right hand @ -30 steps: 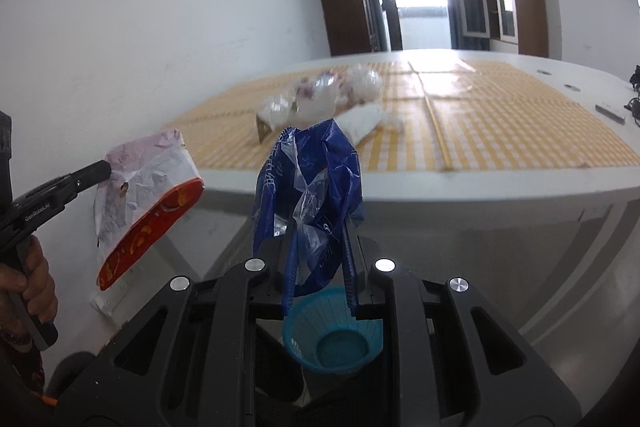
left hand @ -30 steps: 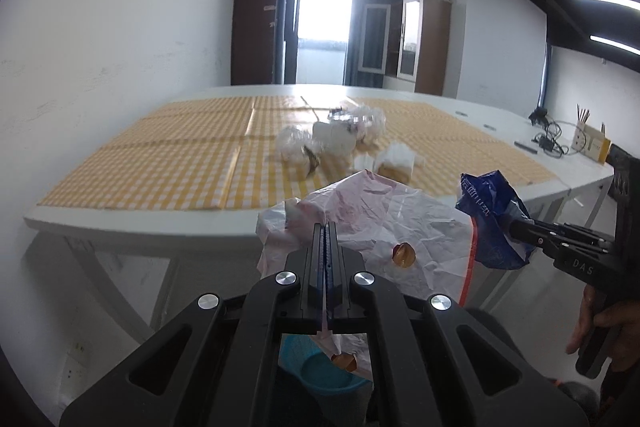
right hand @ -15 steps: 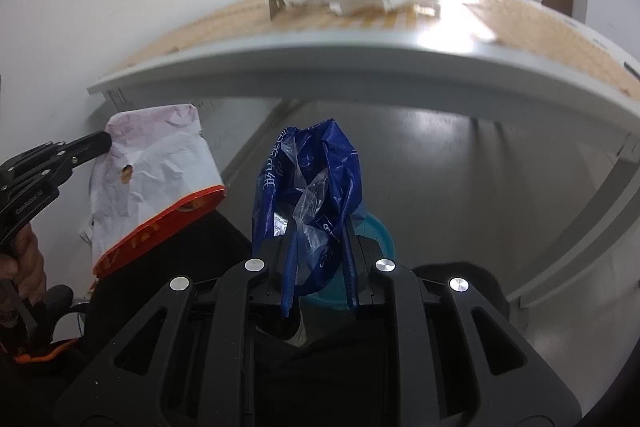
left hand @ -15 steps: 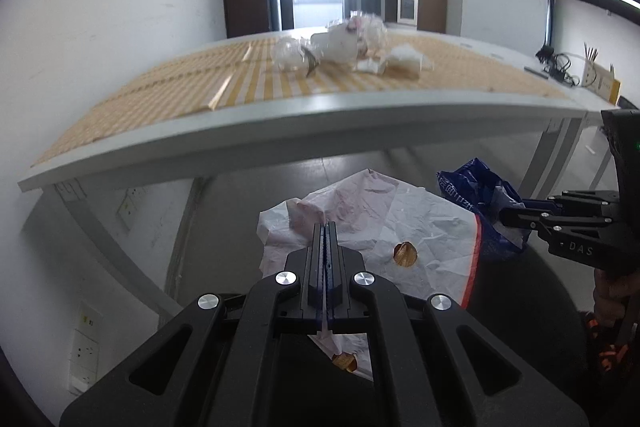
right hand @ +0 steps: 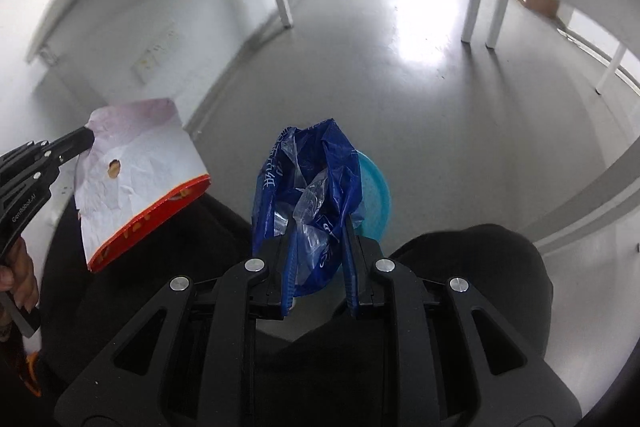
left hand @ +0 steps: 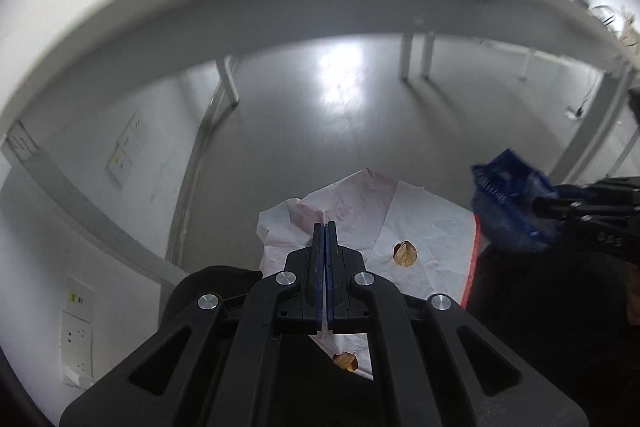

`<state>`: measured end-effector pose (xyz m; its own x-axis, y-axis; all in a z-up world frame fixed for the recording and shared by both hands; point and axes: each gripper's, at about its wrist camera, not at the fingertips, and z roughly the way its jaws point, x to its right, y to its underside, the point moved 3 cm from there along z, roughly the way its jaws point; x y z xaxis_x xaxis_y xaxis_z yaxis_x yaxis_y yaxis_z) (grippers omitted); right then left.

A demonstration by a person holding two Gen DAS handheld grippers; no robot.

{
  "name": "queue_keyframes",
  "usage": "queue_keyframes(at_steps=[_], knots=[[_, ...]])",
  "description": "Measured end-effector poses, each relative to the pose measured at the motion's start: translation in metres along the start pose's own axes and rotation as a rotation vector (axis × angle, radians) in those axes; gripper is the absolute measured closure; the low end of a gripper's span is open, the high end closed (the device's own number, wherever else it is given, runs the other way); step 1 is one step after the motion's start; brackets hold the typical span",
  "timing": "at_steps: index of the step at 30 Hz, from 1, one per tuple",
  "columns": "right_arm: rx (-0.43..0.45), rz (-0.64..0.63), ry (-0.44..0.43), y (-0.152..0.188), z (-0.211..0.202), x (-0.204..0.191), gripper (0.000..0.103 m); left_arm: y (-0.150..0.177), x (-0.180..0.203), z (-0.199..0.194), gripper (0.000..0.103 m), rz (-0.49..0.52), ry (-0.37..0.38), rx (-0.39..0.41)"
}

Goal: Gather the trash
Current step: 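Carry both held bags off the table down over the blue wastebasket, then open both tools to drop the bags into the blue wastebasket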

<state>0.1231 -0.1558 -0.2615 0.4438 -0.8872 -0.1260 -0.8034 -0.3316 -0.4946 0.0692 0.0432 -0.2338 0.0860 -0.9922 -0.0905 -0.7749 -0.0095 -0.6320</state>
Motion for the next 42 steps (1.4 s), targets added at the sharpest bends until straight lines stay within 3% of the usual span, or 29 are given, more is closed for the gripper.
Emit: queue_keyframes(at_steps=[6, 9, 12, 22, 28, 37, 39, 41, 42], knots=[[-0.087, 0.035, 0.04, -0.009, 0.046, 0.014, 0.085, -0.009, 0.002, 0.05, 0.103, -0.046, 0.008, -0.084], [-0.144, 0.09, 0.005, -0.009, 0.062, 0.02, 0.085, -0.008, 0.005, 0.072, 0.103, -0.052, 0.012, -0.13], [-0.149, 0.117, 0.004, -0.014, 0.074, 0.025, 0.085, -0.012, 0.004, 0.101, 0.103, -0.06, -0.016, -0.193], [-0.213, 0.132, 0.049, -0.035, 0.137, 0.037, 0.085, -0.007, 0.016, 0.172, 0.103, -0.047, -0.077, -0.285], [-0.286, 0.143, 0.018, -0.039, 0.172, 0.037, 0.085, 0.002, 0.021, 0.21, 0.103, -0.053, -0.033, -0.382], [-0.365, 0.233, -0.01, -0.036, 0.21, 0.051, 0.083, 0.006, 0.033, 0.242, 0.103, -0.029, -0.021, -0.441], [-0.37, 0.239, -0.024, -0.035, 0.214, 0.051, 0.074, 0.003, 0.026, 0.242, 0.097, -0.079, -0.007, -0.423], [-0.368, 0.244, -0.034, -0.035, 0.216, 0.051, 0.067, -0.003, 0.021, 0.242, 0.069, -0.135, -0.013, -0.401], [-0.359, 0.243, -0.029, -0.036, 0.216, 0.051, 0.061, -0.005, 0.017, 0.24, 0.066, -0.161, -0.012, -0.391]])
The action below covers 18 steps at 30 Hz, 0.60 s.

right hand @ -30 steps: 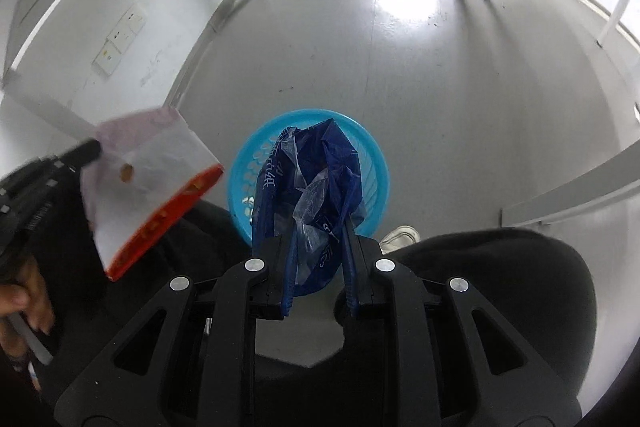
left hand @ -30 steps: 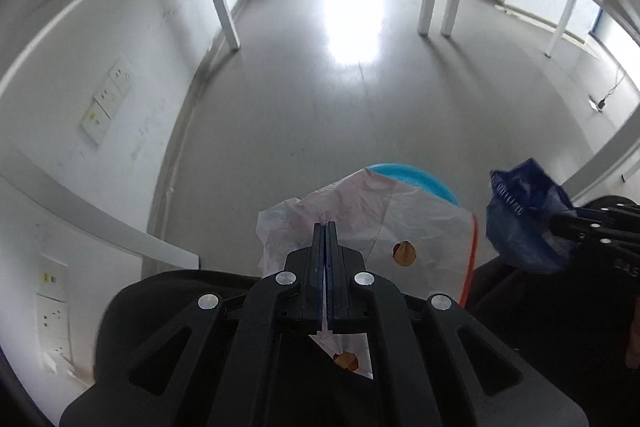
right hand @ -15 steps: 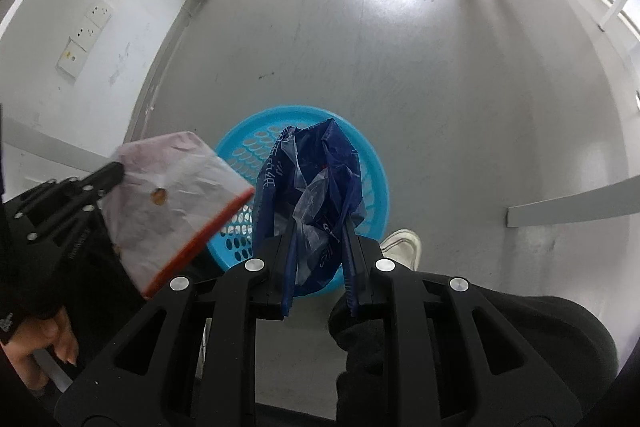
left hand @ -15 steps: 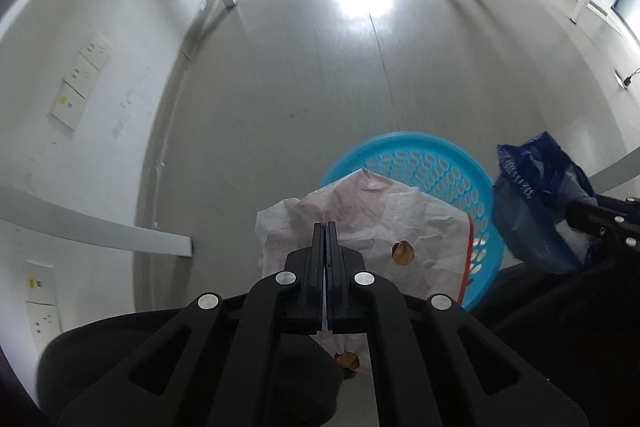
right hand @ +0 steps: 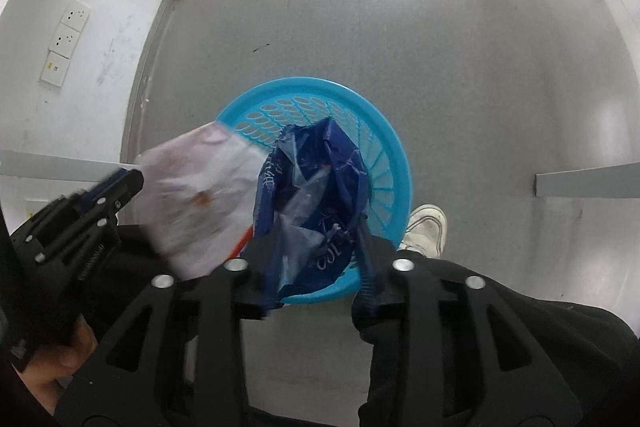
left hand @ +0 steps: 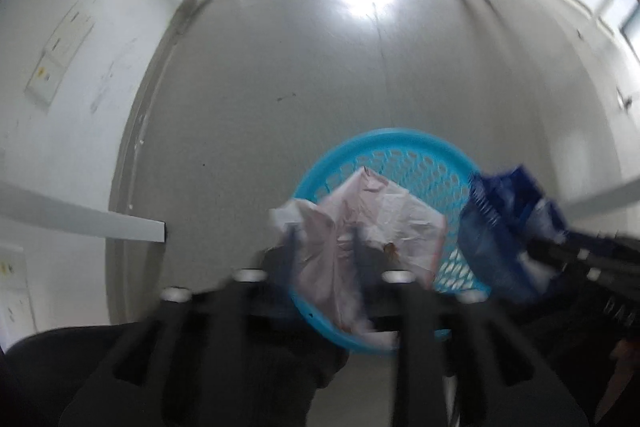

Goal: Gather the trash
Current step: 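Open both tools to drop the bags into the blue wastebasket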

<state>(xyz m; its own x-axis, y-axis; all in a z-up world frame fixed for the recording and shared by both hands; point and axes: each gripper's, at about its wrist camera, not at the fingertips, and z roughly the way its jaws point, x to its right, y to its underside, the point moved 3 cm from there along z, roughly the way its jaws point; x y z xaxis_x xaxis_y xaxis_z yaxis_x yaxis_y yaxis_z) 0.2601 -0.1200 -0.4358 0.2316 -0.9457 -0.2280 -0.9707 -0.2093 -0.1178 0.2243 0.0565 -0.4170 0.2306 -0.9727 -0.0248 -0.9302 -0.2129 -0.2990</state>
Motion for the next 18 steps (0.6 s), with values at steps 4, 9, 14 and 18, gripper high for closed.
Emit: queue_keyframes(at_steps=[4, 9, 14, 18], knots=[[0.006, -0.002, 0.014, 0.0, 0.001, -0.002, 0.054, 0.002, -0.002, 0.0, 0.066, -0.018, -0.01, 0.007], [0.038, -0.032, 0.068, 0.007, -0.011, -0.008, 0.054, 0.009, 0.0, -0.01, 0.066, -0.009, -0.019, 0.028], [0.115, -0.093, 0.102, 0.017, -0.037, -0.017, 0.052, 0.017, 0.0, -0.031, 0.066, 0.003, -0.021, 0.07], [0.161, -0.104, 0.116, 0.03, -0.058, -0.015, 0.052, 0.021, -0.011, -0.046, 0.066, -0.068, 0.036, 0.079]])
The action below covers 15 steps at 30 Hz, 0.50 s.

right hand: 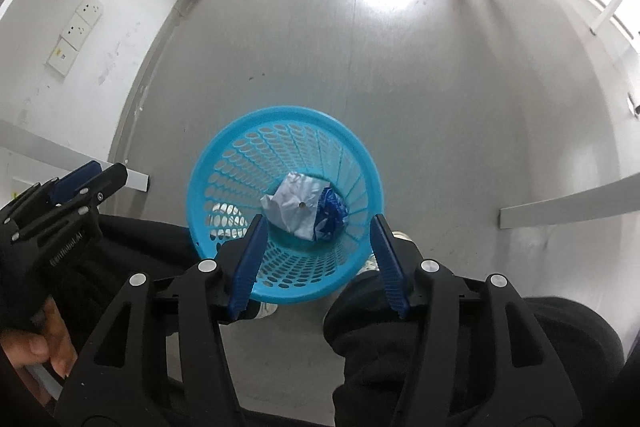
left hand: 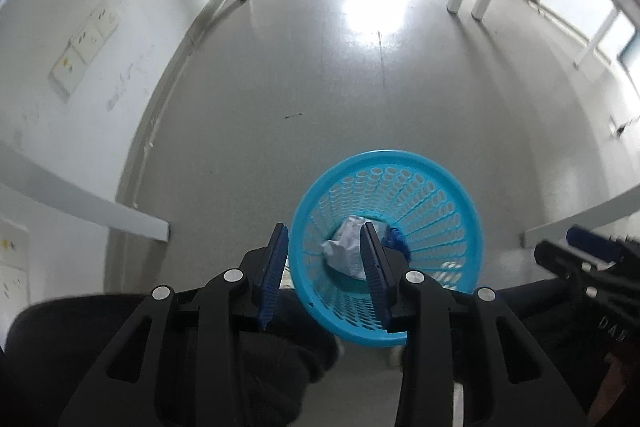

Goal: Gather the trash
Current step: 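Open both tools to drop the bags into the blue wastebasket, then raise both open tools back toward the remaining trash on the table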

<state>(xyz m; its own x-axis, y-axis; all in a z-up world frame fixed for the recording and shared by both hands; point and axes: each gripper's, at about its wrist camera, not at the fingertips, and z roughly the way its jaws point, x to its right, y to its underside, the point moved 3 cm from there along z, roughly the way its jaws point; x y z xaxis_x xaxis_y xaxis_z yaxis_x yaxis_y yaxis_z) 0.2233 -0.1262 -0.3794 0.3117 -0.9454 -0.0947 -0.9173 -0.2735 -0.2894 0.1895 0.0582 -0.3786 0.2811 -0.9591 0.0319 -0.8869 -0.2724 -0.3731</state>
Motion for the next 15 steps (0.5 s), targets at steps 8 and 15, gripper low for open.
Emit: queue_keyframes(at_steps=[8, 15], knots=[[0.108, -0.075, 0.013, 0.017, -0.047, -0.013, 0.045, 0.013, -0.013, -0.047, 0.066, -0.038, 0.08, 0.093], [0.166, -0.04, -0.07, 0.05, -0.103, -0.016, 0.035, 0.031, -0.007, -0.105, 0.064, 0.02, 0.086, 0.225]])
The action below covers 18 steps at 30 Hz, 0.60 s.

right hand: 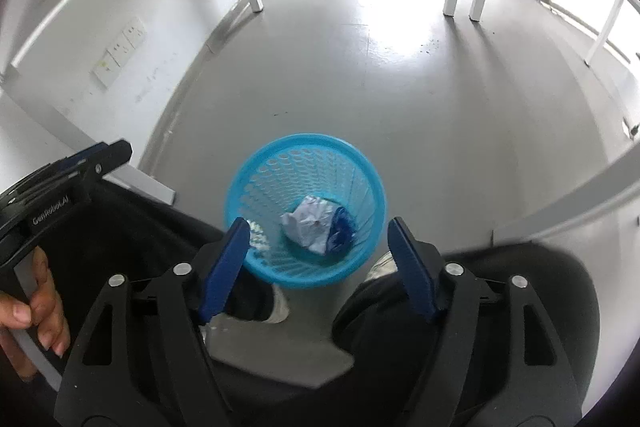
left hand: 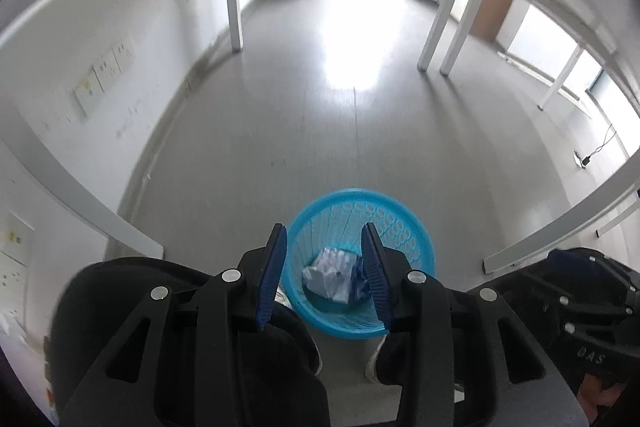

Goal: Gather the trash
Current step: 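Raise both open tools back toward the remaining trash on the table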

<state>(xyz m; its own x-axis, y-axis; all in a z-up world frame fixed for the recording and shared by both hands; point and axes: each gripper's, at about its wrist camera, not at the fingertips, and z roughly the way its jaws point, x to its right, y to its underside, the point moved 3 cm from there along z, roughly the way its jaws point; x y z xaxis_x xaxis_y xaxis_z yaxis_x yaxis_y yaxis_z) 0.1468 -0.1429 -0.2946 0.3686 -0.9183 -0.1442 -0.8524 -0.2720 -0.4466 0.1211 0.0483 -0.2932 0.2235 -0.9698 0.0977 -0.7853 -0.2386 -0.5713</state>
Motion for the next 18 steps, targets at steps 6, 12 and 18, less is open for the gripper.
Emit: queue_keyframes(at_steps=[6, 12, 18], knots=[[0.066, 0.01, 0.045, 0.016, -0.052, 0.014, 0.029, 0.022, 0.017, -0.052, 0.063, 0.001, 0.056, 0.051], [0.152, 0.007, -0.015, 0.02, -0.106, -0.001, 0.028, 0.028, 0.012, -0.107, 0.05, 0.06, 0.138, 0.079], [0.285, 0.0, -0.063, 0.009, -0.167, -0.008, 0.026, 0.014, 0.0, -0.167, 0.038, 0.066, 0.134, 0.204]])
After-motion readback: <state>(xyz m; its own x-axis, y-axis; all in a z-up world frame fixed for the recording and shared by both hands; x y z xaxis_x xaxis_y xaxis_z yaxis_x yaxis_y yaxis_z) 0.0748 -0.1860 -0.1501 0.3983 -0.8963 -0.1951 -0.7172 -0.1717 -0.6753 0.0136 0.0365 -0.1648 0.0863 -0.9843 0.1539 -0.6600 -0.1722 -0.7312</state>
